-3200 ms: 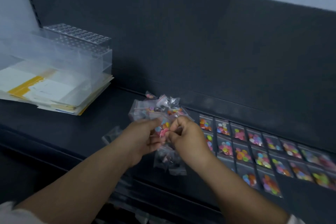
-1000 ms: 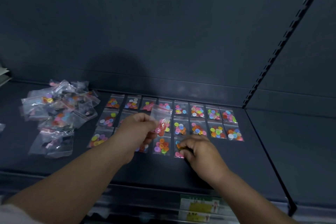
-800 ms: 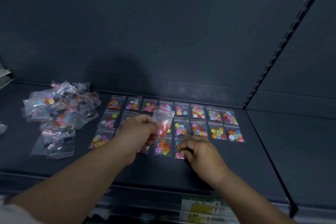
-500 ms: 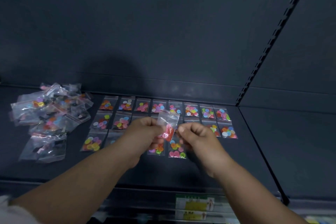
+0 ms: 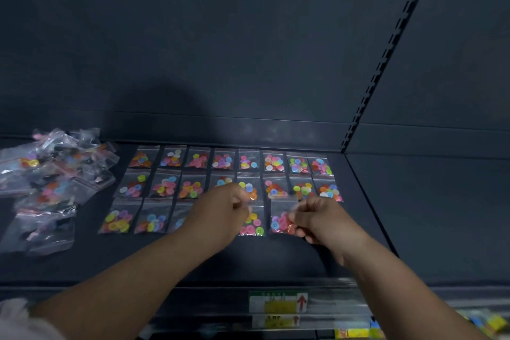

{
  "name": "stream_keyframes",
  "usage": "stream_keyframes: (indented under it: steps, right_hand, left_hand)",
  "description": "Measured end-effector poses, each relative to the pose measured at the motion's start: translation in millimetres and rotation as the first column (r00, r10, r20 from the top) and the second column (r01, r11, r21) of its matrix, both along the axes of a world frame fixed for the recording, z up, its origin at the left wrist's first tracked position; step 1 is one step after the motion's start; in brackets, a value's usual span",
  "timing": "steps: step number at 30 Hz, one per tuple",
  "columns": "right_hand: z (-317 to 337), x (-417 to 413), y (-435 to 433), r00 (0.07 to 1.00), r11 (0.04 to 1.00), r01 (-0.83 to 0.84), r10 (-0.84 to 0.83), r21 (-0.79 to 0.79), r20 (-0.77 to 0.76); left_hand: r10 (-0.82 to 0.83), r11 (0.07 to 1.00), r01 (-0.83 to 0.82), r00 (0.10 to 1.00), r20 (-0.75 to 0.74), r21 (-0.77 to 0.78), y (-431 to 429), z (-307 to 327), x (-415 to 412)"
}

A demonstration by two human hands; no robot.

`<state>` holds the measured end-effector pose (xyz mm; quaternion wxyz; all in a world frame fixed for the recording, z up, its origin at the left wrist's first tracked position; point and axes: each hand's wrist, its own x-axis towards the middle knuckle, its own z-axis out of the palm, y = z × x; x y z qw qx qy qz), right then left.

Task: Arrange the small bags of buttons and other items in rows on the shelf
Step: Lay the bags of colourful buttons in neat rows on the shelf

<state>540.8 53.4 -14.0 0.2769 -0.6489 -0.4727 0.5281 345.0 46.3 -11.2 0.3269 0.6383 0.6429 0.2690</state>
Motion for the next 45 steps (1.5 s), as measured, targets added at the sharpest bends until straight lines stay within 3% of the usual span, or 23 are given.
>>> stream_keyframes:
  steps: [2,4,6,8,11,16,25,34,45]
  right_hand:
    - [-4,-1,2,0.991,0.998,-0.023,0.015,0.056,0.135]
    - [-8,-2,3,0.927,0.983,-0.092,0.025,0.162,0.374]
    - [-9,-1,1,0.811,0.948,-0.176,-0.014,0.266,0.585]
    - [-12,0,-3,0.755,0.893,-0.255,-0.057,0.372,0.653]
    - [-19,1,-6,0.74,0.763,-0.431,-0.005,0.481,0.672]
    - [-31,-1,-4,0.663,0.622,-0.638,0.142,0.455,0.735]
    - [-35,-1,-3,0.644,0.606,-0.65,0.118,0.459,0.755]
    - [-21,-9,2,0.689,0.631,-0.602,0.101,0.49,0.717]
    - [10,-104,21,0.613,0.458,-0.738,0.147,0.495,0.777]
  left_hand:
    - [-0.069,0.99,0.091,0.981,-0.184,0.112,-1,-4,-1]
    - [-0.114,0.965,0.184,0.936,-0.333,0.188,-2,-6,-1]
    - [-0.135,0.943,0.243,0.905,-0.403,0.23,-2,-7,-1]
    - [-0.154,0.926,0.286,0.882,-0.445,0.247,-2,-11,-1]
    - [-0.189,0.914,0.335,0.853,-0.487,0.231,-1,-17,-1]
    - [-0.253,0.884,0.419,0.8,-0.544,0.205,0,-24,0]
    - [-0.287,0.879,0.443,0.786,-0.547,0.176,1,-33,-2]
    - [-0.229,0.886,0.398,0.82,-0.524,0.236,3,-26,-13]
    - [0.021,0.909,0.209,0.842,-0.539,0.362,-9,0,-106]
